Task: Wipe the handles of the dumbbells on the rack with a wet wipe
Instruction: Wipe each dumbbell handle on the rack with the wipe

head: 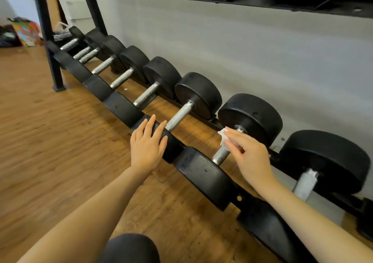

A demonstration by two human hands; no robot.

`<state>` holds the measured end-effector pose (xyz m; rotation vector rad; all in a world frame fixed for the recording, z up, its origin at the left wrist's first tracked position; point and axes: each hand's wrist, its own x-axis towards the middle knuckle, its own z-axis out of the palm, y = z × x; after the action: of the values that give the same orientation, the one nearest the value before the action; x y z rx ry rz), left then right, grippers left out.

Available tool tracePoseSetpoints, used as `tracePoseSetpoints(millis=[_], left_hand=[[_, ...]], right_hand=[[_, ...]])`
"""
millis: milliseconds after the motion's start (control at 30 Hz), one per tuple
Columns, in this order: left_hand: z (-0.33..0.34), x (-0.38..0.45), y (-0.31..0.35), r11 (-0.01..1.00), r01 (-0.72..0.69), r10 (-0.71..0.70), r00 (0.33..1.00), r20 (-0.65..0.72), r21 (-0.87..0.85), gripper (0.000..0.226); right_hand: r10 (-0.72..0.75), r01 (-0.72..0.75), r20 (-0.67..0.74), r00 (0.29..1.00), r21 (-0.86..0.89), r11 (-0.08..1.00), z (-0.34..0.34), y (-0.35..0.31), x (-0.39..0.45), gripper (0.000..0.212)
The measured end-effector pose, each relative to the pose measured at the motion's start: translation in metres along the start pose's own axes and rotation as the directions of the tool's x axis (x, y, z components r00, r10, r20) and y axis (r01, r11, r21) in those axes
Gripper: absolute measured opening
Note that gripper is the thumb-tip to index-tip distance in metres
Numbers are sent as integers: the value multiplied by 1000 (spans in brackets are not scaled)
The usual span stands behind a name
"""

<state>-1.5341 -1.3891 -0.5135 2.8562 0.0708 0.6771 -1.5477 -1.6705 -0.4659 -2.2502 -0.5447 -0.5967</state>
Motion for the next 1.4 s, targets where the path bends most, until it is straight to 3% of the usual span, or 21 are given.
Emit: tracePoseSetpoints(millis=[100,200,333,700,800,967,1133,1267,1400], left_hand=[[0,2,-3,999,-15,16,1000,12,-35,49],[4,1,-9,998,-40,41,999,22,-50,49],[10,0,-16,995,-68,69,998,10,-71,50],[13,-6,-28,972,-215,211,976,-49,-95,52],[14,-6,-29,972,-216,214,976,-33,-92,53],[14,-6,-30,972,-210,207,978,-36,-104,50],[12,-6,-30,971,-214,213,977,-23,-102,50],[10,-6,-29,974,-208,209,978,-2,-94,52],[11,-6,-29,975,-206,206,978,-5,-88,49]], right_hand=[[61,-55,-68,996,82,995,-1,-37,-12,33],[-9,7,-67,998,-38,999,13,-51,-34,35],[26,-19,40,999,-171,985,31,-49,-56,41],[106,5,150,983,-600,800,55,-68,-89,72],[113,19,176,978,-610,792,57,-70,-78,77],[-4,230,337,941,-633,739,57,-70,-73,83],[43,165,301,953,-631,758,53,-75,-51,84],[-60,352,454,889,-596,722,65,-83,-56,88],[-22,316,416,909,-654,688,64,-81,-31,83]])
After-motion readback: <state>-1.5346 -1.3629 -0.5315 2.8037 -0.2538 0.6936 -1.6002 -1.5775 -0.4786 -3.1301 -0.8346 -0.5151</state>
